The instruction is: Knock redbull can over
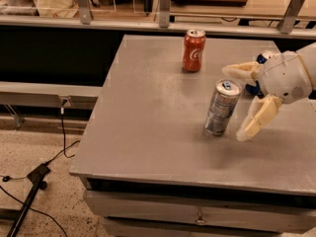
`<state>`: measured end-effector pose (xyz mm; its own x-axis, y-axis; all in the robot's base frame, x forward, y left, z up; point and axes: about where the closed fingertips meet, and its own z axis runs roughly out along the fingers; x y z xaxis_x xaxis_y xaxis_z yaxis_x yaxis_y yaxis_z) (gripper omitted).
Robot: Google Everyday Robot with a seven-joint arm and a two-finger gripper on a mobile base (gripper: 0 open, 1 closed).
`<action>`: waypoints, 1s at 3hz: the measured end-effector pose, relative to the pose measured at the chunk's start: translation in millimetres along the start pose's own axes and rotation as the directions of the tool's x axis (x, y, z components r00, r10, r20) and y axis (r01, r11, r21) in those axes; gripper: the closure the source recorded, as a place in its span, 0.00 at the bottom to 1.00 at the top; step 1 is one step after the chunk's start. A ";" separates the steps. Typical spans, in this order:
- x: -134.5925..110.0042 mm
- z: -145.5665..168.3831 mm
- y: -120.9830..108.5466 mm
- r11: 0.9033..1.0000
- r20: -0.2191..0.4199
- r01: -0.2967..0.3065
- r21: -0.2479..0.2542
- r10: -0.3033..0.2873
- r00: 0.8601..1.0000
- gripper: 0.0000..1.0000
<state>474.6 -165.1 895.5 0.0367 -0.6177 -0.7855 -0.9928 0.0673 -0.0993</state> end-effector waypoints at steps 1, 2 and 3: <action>-1.1 1.6 -0.2 1.000 0.000 0.002 -0.002 -0.002 1.000 0.17; -2.2 3.1 -0.3 1.000 0.001 0.004 -0.004 -0.004 1.000 0.41; -3.3 4.6 -0.4 1.000 0.001 0.006 -0.006 -0.006 1.000 0.64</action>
Offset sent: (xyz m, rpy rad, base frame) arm 0.0003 0.0018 -0.0001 0.0001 -0.0004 0.0026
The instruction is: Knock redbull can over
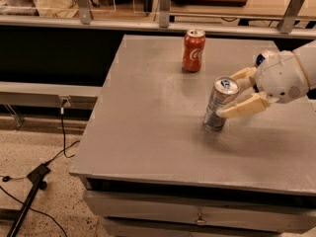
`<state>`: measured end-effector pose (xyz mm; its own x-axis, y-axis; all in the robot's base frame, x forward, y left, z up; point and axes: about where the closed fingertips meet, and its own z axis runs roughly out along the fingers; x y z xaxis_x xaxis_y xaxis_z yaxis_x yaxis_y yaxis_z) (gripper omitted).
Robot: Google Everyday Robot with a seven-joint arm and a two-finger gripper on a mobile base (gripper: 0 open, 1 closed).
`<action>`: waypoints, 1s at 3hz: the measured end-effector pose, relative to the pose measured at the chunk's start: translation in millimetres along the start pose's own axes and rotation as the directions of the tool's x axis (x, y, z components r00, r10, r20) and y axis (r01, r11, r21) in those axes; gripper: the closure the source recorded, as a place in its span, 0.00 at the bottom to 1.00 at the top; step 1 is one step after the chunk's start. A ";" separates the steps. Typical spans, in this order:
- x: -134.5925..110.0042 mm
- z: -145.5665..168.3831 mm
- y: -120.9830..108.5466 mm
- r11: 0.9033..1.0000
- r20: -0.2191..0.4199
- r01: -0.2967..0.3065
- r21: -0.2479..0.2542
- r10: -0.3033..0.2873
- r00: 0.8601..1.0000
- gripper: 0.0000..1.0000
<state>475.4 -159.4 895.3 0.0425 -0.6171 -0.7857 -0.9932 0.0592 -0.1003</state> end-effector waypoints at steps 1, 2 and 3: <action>-1.8 2.1 -0.2 1.000 -0.004 0.008 -0.002 -0.008 1.000 0.87; -10.8 -0.7 0.2 0.997 -0.058 0.050 0.059 -0.046 0.997 1.00; -32.0 3.0 2.7 0.975 -0.229 0.149 0.165 -0.109 0.967 1.00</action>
Offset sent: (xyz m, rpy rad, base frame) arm -0.0033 0.0078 0.0350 -0.1898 -0.2376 -0.1069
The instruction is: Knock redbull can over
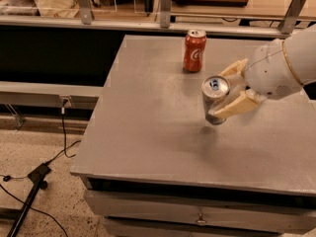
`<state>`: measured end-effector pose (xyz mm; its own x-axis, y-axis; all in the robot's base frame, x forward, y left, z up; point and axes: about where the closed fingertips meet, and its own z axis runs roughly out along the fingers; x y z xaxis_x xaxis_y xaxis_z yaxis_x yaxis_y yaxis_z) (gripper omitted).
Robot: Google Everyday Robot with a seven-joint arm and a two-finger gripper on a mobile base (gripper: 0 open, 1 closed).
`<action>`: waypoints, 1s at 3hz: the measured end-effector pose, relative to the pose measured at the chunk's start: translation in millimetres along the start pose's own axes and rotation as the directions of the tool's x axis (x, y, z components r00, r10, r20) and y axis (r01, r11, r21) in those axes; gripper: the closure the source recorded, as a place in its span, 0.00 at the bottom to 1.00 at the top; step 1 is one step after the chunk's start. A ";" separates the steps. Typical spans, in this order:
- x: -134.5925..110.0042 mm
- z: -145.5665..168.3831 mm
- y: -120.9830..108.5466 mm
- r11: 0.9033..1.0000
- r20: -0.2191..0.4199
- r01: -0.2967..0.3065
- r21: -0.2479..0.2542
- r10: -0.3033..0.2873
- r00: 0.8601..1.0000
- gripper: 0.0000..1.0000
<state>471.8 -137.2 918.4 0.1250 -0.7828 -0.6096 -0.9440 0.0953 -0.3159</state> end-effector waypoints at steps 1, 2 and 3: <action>-21.9 8.9 2.3 0.994 -0.184 0.080 0.071 -0.066 0.981 1.00; -31.8 31.9 7.0 0.988 -0.332 0.148 0.049 -0.123 0.935 1.00; -10.7 26.6 -10.4 0.961 -0.518 0.276 0.025 -0.223 0.826 1.00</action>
Offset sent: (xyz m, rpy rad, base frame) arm 0.0338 -0.0074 -0.0215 -0.8993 -0.2527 -0.0651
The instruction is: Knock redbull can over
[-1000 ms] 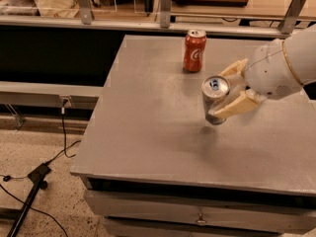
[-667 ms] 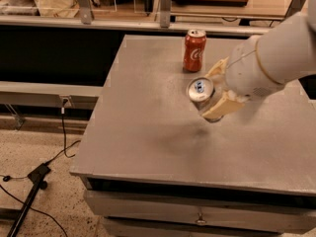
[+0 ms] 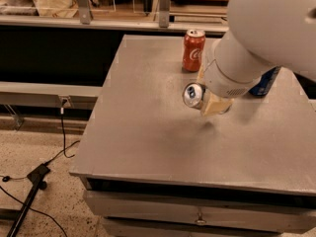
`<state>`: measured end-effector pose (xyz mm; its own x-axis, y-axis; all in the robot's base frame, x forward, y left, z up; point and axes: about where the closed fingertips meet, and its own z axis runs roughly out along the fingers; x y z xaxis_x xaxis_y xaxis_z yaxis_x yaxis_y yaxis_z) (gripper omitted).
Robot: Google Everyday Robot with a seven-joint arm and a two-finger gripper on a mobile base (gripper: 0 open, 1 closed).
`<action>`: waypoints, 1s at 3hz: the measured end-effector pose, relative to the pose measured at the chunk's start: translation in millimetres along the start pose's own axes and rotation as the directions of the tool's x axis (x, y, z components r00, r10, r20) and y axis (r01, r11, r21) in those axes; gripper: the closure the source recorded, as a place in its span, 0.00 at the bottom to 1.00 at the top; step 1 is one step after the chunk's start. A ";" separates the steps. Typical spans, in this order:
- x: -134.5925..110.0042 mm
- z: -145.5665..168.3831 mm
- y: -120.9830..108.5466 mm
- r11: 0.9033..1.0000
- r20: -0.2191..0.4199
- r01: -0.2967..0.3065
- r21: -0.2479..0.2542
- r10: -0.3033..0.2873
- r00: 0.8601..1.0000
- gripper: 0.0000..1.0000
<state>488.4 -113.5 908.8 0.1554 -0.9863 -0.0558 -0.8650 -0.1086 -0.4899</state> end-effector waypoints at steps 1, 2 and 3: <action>23.4 0.6 -11.4 0.995 -0.177 0.088 0.037 -0.080 0.981 1.00; 51.4 2.0 -17.7 0.994 -0.305 0.110 0.027 -0.096 0.947 0.97; 74.1 17.2 -16.4 0.992 -0.284 0.103 -0.074 -0.120 0.951 0.75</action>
Offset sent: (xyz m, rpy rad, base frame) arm 0.0311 -0.0623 0.0080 -0.4132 -0.1263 -0.0935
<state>522.3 -182.6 897.7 0.1159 -0.9605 0.2529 -0.8774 -0.2183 -0.4272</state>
